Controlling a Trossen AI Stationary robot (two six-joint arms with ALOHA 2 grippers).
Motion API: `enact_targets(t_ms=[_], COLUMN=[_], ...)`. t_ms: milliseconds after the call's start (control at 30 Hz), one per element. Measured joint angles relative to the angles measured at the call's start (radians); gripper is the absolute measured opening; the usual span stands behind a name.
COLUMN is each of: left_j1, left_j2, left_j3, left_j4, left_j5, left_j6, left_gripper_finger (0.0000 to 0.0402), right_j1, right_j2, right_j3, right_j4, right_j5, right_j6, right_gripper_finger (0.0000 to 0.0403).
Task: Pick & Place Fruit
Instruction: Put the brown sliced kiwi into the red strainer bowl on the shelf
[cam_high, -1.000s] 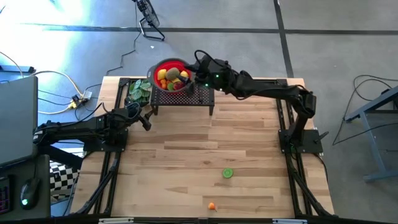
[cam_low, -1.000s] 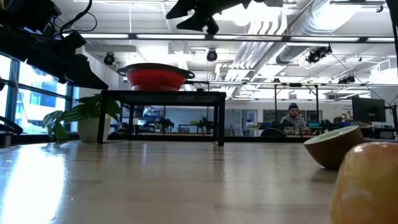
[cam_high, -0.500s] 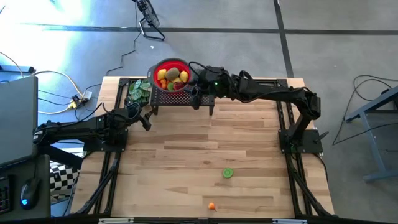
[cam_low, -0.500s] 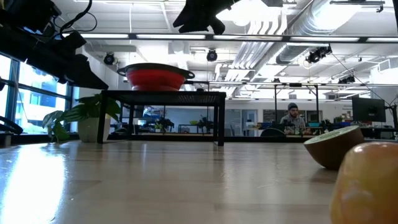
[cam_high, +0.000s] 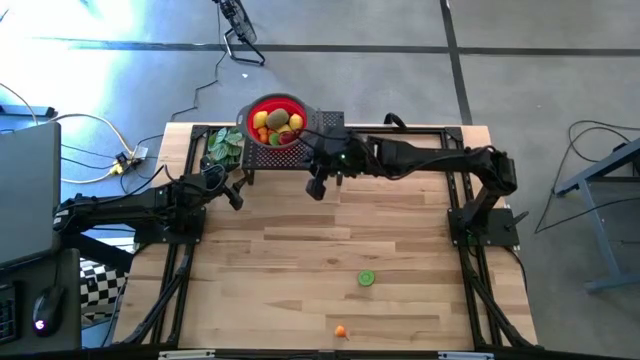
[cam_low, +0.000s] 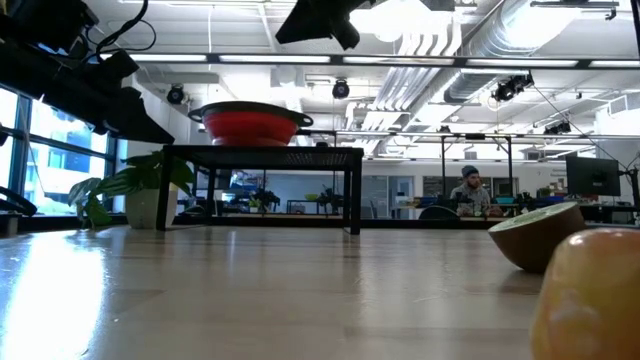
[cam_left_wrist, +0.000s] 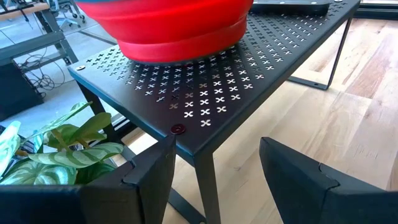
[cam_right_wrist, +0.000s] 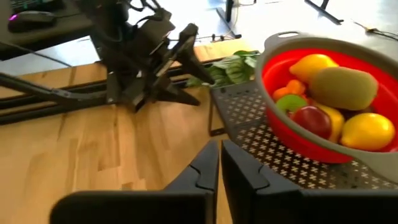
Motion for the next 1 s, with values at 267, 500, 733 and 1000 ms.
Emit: enact_targets(t_ms=[267, 500, 733, 1000], left_j1=[0.0, 0.0, 0.0, 0.0], left_j2=[0.0, 0.0, 0.0, 0.0], left_j3=[0.0, 0.0, 0.0, 0.0], left_j4=[-0.007, -0.007, -0.007, -0.007], left_j5=[0.0, -0.001, -0.001, -0.001], left_j6=[0.0, 0.0, 0.0, 0.0], left_gripper_finger=[0.0228, 0.0228, 0.0228, 0.0228], right_j1=[0.042, 0.08, 0.127, 0.19], right_j2=[0.0, 0.0, 0.0, 0.0], right_j3=[0.0, 0.0, 0.0, 0.0], right_j4=[-0.097, -0.201, -0.34, -0.491], right_j5=[0.009, 0.011, 0.011, 0.011], right_j6=[0.038, 0.146, 0.304, 0.541], right_gripper_finger=[0.0004, 0.0003, 0.0003, 0.0003])
